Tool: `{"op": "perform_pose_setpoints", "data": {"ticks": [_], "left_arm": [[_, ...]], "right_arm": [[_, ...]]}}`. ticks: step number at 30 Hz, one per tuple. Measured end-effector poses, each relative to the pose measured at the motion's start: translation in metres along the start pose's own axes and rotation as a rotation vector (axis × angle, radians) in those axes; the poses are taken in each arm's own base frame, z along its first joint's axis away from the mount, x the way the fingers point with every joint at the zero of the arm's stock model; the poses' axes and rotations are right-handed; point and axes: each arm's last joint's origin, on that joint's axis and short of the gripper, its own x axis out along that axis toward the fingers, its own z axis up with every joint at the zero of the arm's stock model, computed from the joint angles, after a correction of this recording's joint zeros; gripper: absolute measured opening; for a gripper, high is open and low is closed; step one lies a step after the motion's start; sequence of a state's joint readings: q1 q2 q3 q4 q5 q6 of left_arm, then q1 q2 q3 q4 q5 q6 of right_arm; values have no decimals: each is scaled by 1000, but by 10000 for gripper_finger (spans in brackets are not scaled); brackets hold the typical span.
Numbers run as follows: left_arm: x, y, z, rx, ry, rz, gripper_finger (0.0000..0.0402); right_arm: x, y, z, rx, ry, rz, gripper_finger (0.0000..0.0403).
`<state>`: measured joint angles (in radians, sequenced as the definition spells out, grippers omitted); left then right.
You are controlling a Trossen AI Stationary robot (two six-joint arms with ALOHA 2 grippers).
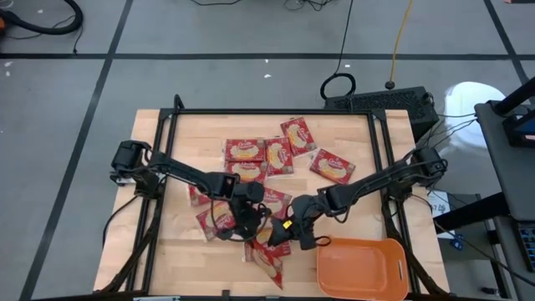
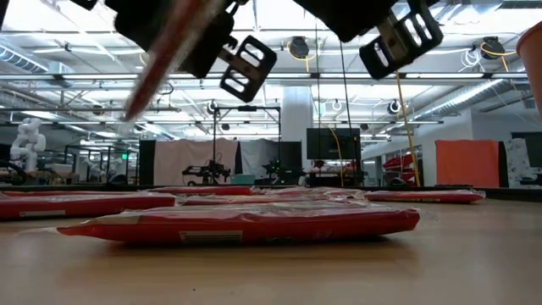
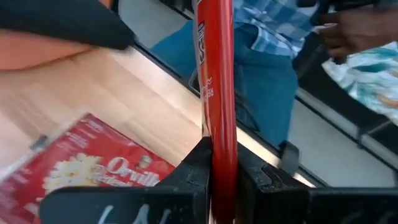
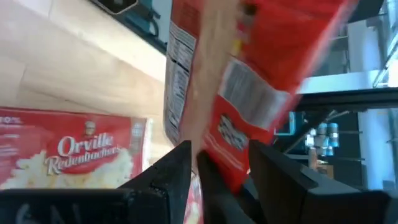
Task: Sort popcorn bags into baskets
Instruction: Put the red popcorn bag into the orange bin
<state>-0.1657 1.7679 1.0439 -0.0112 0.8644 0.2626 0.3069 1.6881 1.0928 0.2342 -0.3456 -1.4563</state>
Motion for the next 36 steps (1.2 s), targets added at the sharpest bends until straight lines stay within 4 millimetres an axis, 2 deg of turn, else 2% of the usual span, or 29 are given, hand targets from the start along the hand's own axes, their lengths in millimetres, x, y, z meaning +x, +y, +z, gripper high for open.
{"op": "perform_pose_setpoints", "data": {"ticks": [4, 10, 15, 18, 22, 29, 36], "left_arm": [[-1, 2, 2, 10, -9, 30, 36], [4, -3, 2, 7, 8, 24, 37], [11, -9, 2, 25, 23, 21, 37], [10, -8, 3, 47, 21, 26, 37], [7, -4, 3, 47, 10, 41, 37], [8, -9, -1, -37, 27, -60, 37], [11, -13, -1, -36, 33, -84, 37]], "right_arm": [[2, 0, 8, -16, -36, -6, 154], [-7, -10, 12, 29, -18, -43, 154], [-8, -11, 13, 22, -37, -45, 180], [-3, -8, 19, -5, -149, -35, 206], [10, 2, 24, 29, -210, -3, 228], [11, -1, 23, 114, -138, -35, 233], [18, 3, 22, 29, -124, -56, 234]]}}
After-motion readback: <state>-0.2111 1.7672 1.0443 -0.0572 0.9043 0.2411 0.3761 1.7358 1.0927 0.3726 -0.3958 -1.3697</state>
